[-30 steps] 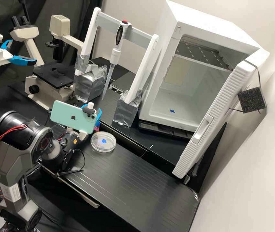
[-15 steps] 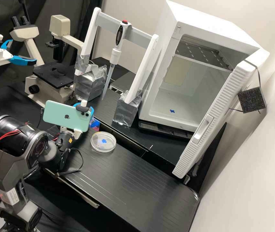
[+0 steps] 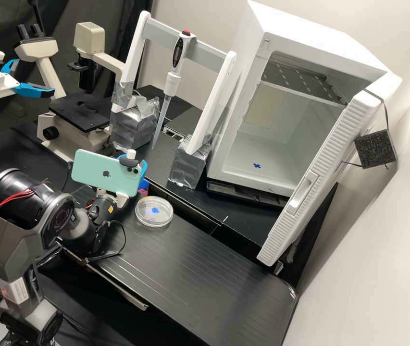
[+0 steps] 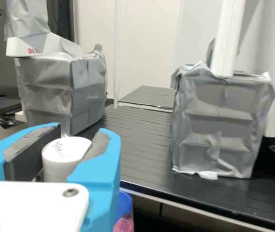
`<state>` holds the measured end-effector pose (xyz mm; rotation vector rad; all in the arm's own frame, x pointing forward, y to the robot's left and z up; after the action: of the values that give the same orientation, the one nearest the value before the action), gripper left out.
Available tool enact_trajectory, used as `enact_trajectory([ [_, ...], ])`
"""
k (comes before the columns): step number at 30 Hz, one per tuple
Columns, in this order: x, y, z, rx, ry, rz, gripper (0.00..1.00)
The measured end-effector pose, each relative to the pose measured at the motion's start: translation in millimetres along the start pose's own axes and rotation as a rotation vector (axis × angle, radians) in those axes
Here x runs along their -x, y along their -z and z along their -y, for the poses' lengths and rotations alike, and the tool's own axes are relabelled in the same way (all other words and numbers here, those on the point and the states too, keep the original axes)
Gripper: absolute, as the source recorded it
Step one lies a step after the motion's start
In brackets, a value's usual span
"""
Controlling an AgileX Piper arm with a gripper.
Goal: Close the bottle
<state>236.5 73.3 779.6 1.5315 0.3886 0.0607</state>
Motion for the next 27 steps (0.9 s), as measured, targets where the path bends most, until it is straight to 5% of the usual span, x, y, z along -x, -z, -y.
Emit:
enact_trajectory([
  [19, -12, 3, -6.6, 0.017, 0.054, 0.005, 0.00],
  [27, 0, -6, -14.2, -0.020, 0.028, 0.022, 0.00],
])
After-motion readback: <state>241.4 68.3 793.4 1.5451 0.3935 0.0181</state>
